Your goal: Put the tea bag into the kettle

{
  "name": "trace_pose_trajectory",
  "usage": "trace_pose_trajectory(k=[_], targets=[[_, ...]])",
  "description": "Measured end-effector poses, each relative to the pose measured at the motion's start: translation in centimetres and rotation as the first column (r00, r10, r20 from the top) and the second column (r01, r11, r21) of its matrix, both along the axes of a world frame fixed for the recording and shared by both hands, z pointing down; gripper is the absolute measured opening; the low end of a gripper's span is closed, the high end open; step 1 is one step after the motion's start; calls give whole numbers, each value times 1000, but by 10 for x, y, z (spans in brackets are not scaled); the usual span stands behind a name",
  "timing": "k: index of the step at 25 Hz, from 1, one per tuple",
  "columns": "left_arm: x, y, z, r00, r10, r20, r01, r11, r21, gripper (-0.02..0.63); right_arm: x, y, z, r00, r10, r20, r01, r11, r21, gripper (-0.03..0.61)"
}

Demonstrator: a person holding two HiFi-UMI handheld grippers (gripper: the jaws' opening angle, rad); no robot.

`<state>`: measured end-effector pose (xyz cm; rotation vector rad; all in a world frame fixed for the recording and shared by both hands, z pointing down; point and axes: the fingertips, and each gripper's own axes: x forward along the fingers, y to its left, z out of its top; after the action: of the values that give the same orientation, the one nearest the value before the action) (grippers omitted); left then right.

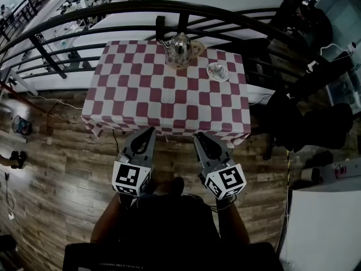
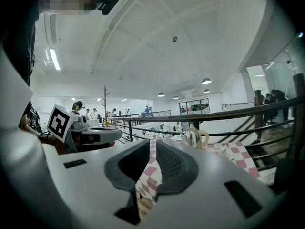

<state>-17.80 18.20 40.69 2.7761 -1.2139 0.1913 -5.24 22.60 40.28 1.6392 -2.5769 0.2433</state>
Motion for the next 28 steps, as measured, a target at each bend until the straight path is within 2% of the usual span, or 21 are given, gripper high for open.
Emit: trace_pose_trajectory(k=[10,16,22,28], targets=[[46,3,4,999,-46,-9,46,999,9,0,60,6,8,999,-32,-7,32,999,-3,34],[62,-4,9,997,-71,-11,70,997,-17,0,87,-1,11,999,-37,4,37,999,-4,34],[74,-31,15,998,-69,-2,69,997,-35,6,98,-29,14,998,-58,24,59,998,-8,89],[90,-81,36,999,-32,17,33,996,-77,59,114,-76,25,999,-37,33,38,999,-32,115]])
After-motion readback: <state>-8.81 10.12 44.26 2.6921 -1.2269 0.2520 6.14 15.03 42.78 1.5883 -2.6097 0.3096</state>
